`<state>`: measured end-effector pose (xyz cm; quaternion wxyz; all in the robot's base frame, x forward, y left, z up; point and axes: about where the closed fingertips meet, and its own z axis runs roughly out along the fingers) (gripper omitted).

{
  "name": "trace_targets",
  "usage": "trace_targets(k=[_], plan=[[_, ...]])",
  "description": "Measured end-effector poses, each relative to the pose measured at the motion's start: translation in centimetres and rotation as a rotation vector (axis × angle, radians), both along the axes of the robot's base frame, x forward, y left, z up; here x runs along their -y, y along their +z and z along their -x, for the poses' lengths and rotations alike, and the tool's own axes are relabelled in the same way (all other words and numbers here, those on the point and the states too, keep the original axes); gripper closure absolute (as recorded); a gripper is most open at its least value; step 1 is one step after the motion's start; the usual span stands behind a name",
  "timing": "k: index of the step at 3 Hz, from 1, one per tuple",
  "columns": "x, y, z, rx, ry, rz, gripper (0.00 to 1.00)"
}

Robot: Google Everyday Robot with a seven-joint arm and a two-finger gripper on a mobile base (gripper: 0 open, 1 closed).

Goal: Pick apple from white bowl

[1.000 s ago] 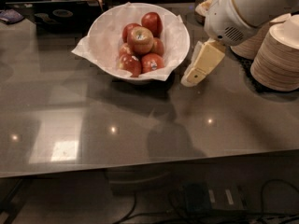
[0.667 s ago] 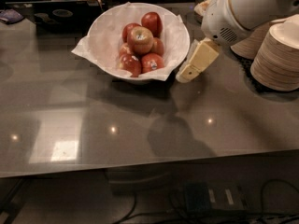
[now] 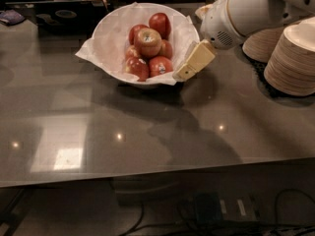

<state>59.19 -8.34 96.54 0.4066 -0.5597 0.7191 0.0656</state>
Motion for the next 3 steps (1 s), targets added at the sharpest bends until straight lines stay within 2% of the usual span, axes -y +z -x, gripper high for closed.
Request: trace_targets(k=[1,2,3], plan=[[-0.8,-0.3,-0.9,0.001,0.016,-0.034,0.06],[-2.2,-0.4,-2.5,0.026,0.092,-0.058,0.28],[-3.5,-0.6,-3.8,0.055,0.167,-0.068,0.31]])
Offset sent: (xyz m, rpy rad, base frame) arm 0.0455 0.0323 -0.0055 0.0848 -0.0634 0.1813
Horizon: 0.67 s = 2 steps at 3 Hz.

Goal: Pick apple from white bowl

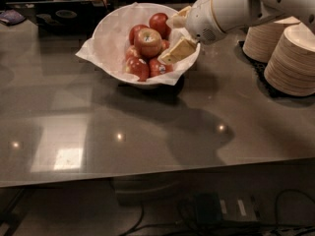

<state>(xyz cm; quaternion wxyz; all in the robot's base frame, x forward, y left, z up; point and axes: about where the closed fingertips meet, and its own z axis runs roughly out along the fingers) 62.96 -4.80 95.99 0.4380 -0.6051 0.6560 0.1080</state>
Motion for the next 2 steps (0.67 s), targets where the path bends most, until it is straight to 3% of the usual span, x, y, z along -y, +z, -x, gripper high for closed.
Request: trace_targets(k=[2], plan=[[-1.8,-1.0,-2.2,0.06,0.07,0.037,0.27]])
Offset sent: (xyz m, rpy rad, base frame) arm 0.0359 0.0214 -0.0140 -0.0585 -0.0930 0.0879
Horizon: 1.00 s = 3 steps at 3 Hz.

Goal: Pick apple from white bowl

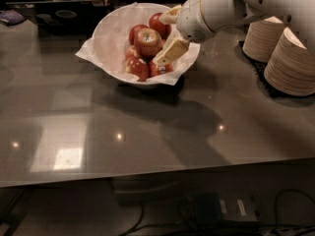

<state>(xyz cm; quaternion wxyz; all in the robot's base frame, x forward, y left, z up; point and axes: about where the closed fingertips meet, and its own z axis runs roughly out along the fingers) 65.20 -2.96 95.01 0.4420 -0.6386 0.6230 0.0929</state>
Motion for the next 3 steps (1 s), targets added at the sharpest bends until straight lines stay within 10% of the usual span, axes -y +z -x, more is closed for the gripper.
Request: trace_targets(k=[3], plan=[[-2.73,-1.91,-3.57,0.005,0.044,-0.017,0.31]])
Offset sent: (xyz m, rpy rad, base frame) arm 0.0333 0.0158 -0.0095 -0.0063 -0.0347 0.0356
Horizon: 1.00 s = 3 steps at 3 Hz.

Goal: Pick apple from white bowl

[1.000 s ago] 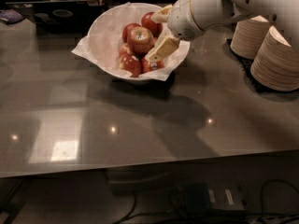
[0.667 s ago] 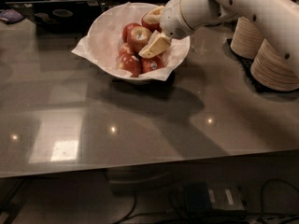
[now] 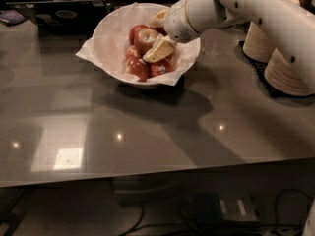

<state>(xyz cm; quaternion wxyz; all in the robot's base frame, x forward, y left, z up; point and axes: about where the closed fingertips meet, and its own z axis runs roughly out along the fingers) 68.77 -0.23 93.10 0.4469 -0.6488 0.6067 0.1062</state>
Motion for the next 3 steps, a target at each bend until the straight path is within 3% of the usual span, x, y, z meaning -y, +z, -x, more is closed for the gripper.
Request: trace_targets(k=[1,3], plan=[[-0.54,-0.32,-0.48,-0.016,0.012,-0.018,0.31],[-0.92,-0.5,-0.87,-0.031,0.023,-0.038,0.74]])
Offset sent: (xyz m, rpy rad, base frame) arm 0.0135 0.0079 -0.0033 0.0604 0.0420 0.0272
